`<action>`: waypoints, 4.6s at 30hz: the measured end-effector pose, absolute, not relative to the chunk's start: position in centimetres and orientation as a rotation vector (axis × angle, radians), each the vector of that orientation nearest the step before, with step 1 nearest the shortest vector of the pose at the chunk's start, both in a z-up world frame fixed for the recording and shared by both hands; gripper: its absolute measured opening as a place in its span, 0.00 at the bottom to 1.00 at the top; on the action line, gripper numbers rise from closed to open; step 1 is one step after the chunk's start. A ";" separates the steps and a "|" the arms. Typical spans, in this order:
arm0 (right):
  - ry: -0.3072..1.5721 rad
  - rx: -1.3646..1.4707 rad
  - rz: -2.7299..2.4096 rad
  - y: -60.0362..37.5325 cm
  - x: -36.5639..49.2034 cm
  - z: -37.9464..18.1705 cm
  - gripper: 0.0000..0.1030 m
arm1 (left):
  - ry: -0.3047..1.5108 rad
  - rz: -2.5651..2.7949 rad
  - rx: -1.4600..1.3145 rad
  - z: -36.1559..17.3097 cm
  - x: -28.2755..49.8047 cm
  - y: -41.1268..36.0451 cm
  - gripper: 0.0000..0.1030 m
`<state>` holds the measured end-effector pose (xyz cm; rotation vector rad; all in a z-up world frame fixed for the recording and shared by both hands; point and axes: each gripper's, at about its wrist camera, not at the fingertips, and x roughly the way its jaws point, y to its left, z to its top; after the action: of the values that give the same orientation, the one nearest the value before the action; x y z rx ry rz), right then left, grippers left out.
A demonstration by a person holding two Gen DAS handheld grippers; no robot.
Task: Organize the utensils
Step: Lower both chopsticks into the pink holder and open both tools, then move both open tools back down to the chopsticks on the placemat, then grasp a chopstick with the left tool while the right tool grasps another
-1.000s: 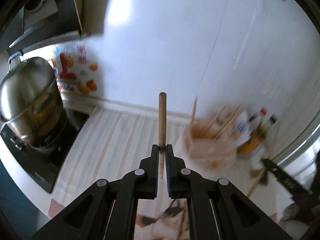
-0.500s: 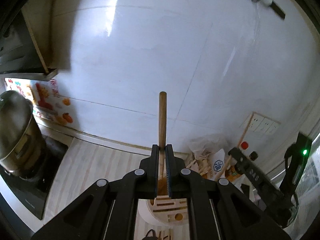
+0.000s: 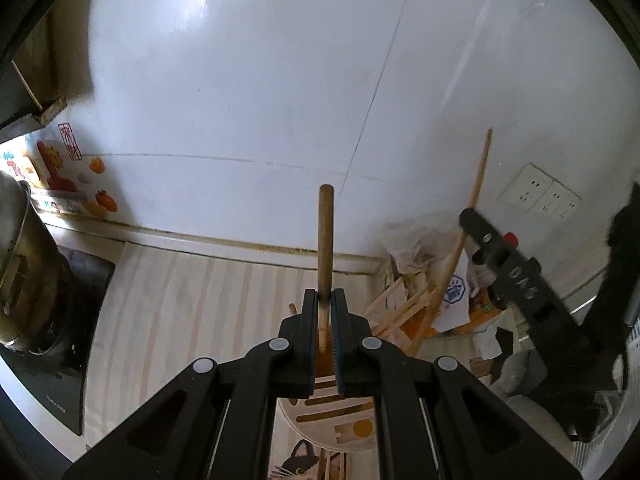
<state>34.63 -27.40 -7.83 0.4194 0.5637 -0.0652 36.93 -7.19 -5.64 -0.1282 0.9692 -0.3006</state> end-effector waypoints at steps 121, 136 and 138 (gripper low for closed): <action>1.418 0.495 -0.047 -24.9 14.7 -35.0 0.30 | 1.505 -0.255 0.096 -34.0 22.8 -5.0 0.05; 1.513 0.335 -0.156 -26.6 13.4 -35.8 0.05 | 1.495 -0.242 0.112 -34.1 21.7 -4.6 0.06; 1.525 0.350 -0.154 -26.9 13.6 -36.0 0.07 | 1.496 -0.241 0.111 -34.2 21.7 -4.5 0.07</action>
<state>13.61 -26.86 -35.97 0.3500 1.5248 -0.1545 21.71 -4.53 -34.18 0.1111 1.4960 -0.2411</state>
